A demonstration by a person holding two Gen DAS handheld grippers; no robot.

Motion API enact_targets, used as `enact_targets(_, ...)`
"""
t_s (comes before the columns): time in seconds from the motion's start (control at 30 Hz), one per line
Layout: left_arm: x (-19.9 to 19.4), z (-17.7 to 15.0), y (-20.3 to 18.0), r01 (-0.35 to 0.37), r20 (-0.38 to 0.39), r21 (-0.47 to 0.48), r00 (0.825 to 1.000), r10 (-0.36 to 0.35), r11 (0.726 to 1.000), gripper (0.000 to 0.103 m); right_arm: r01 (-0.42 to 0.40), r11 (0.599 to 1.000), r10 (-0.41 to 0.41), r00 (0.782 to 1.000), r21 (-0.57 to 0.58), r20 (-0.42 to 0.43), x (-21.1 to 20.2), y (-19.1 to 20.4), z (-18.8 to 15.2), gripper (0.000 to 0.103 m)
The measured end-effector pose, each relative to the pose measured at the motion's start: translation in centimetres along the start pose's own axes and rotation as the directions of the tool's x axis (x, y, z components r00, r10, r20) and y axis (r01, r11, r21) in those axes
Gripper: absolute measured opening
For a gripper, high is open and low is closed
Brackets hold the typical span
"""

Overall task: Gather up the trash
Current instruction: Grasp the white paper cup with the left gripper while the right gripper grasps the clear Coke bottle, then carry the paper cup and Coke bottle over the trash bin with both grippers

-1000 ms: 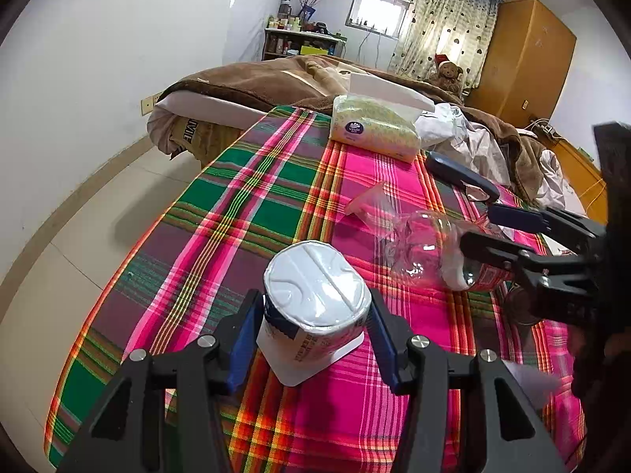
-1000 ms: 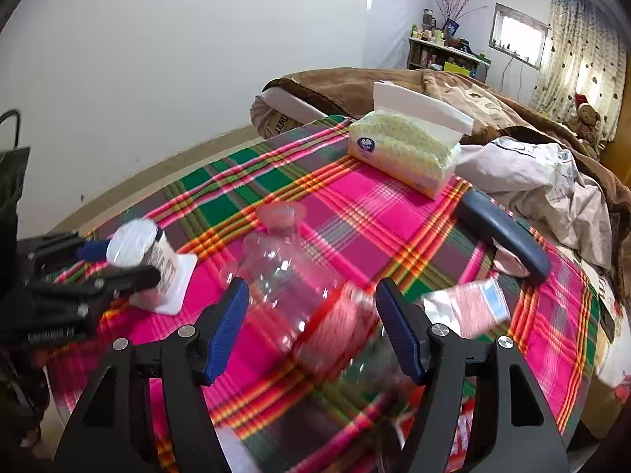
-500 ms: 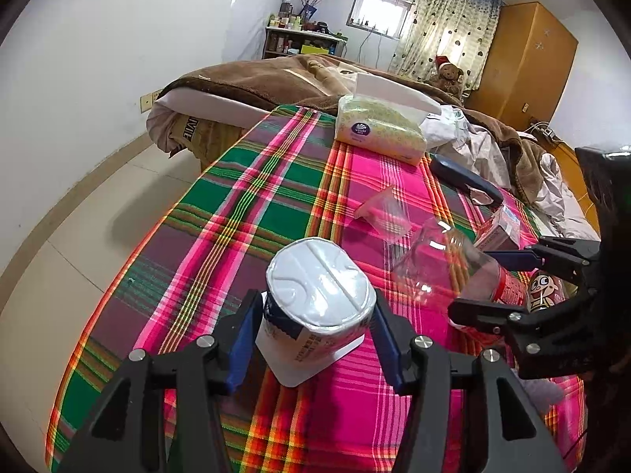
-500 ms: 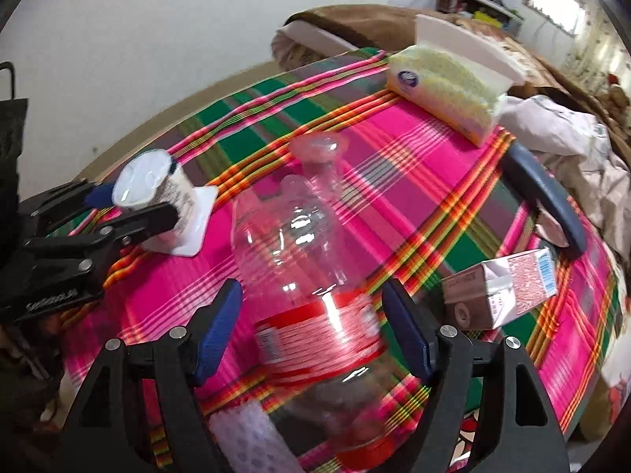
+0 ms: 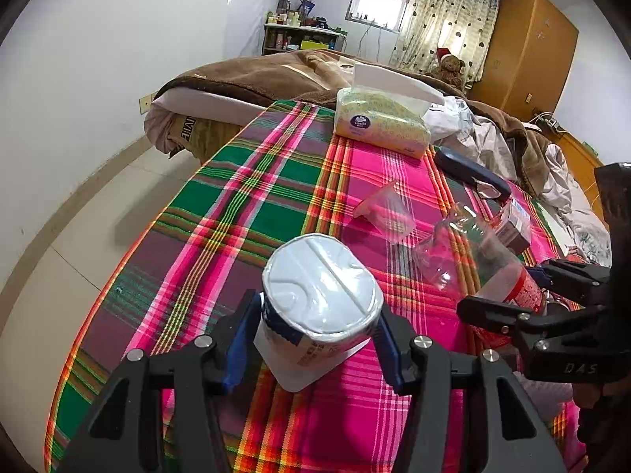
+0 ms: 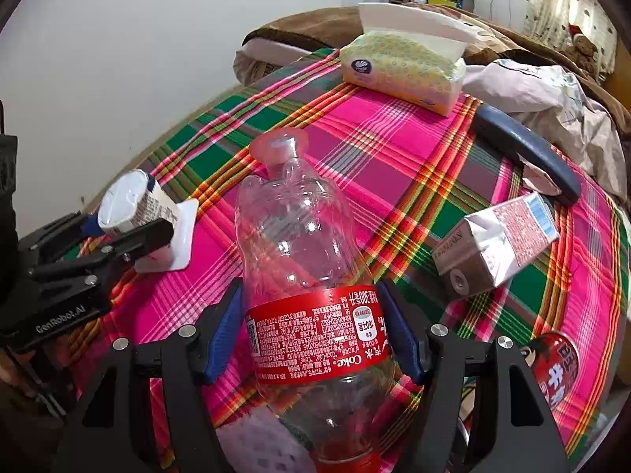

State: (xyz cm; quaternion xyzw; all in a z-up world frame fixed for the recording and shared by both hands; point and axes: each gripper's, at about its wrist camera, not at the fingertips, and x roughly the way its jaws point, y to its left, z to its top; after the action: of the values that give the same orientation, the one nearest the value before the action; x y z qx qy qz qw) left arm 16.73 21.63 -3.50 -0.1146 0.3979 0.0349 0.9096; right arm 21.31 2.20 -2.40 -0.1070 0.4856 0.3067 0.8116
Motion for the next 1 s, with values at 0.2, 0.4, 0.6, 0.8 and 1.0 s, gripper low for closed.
enact_targets(0.2, -0.9, 0.1, -0.6, 0.016, 0.013, 0.003, 1.0, -0.016, 1.0, 0.056, 0.0, 0.999, -0.002, 0.999, 0.036, 0.045, -0.9, -0.4, -0.3, 0.067)
enact_targets(0.4, -2.7, 0.2, -2.1, 0.038, 0.043, 0.028, 0.998, -0.039, 0.999, 0.056, -0.012, 0.997, 0.005, 0.994, 0.07, 0.105, -2.7, -0.8, -0.2, 0.067)
enact_targets(0.6, -4.4, 0.7, -4.1, 0.053, 0.075, 0.062, 0.996, -0.058, 0.997, 0.056, -0.025, 0.994, 0.008, 0.989, 0.109, 0.151, -5.0, -1.2, -0.3, 0.067)
enact_targets(0.8, -5.6, 0.5, -6.4, 0.079, 0.088, 0.094, 0.992, -0.088, 0.992, 0.056, -0.012, 0.989, -0.017, 0.981, 0.147, 0.193, -7.6, -2.2, -1.2, 0.067)
enact_targets(1.0, -6.6, 0.0, -9.5, 0.119, 0.093, 0.139, 0.987, -0.133, 0.983, 0.056, 0.0, 0.978, -0.047, 0.974, 0.21, 0.221, -10.0, -4.5, -3.4, 0.067)
